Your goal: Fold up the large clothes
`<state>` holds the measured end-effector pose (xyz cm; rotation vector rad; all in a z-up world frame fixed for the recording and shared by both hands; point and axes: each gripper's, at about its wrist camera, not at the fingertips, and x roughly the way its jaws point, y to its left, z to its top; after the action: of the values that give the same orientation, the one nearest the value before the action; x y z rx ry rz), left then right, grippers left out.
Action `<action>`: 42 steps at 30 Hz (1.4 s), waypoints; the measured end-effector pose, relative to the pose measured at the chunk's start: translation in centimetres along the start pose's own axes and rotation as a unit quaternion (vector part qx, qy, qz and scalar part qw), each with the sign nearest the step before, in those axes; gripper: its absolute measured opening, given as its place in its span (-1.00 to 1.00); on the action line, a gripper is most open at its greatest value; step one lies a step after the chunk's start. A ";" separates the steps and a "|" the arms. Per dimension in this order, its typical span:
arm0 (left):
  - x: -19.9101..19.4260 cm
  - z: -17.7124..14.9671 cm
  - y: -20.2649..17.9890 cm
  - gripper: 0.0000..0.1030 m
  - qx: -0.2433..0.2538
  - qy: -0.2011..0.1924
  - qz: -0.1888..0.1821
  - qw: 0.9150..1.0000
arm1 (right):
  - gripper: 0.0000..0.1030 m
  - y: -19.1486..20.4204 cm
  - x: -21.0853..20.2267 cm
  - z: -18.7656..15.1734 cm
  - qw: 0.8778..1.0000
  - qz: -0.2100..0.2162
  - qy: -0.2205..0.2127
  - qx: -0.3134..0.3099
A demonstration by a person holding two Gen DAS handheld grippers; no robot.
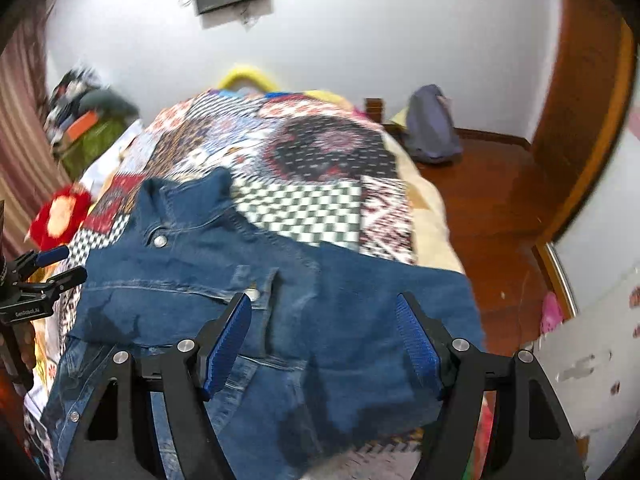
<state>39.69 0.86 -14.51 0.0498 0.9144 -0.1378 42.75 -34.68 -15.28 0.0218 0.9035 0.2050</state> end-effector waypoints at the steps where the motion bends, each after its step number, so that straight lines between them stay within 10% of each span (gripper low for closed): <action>1: 0.2 0.3 -0.5 0.73 0.004 -0.001 -0.004 1.000 | 0.40 -0.8 -0.2 -0.3 1.000 -0.003 0.000 0.009; 14: 7.6 0.6 -7.3 0.73 0.057 0.061 -0.045 0.995 | 0.41 -14.6 3.2 -8.6 0.964 0.016 0.091 0.250; 31: 12.0 -1.5 -8.0 0.74 0.044 0.116 -0.055 0.991 | 0.46 -19.5 9.6 -9.5 0.910 0.067 0.104 0.395; 38: 10.9 -1.8 -7.1 0.73 0.030 0.115 -0.052 0.992 | -0.46 -19.1 8.1 -8.4 0.923 0.058 0.057 0.376; 42: 9.4 -1.9 -6.4 0.73 0.027 0.104 -0.049 0.993 | -0.63 -17.8 6.0 -7.0 0.927 0.072 0.024 0.367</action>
<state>42.97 -6.25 -23.02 0.0702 1.1209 -0.2510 43.88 -51.49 -26.19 0.7854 0.9850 -0.0077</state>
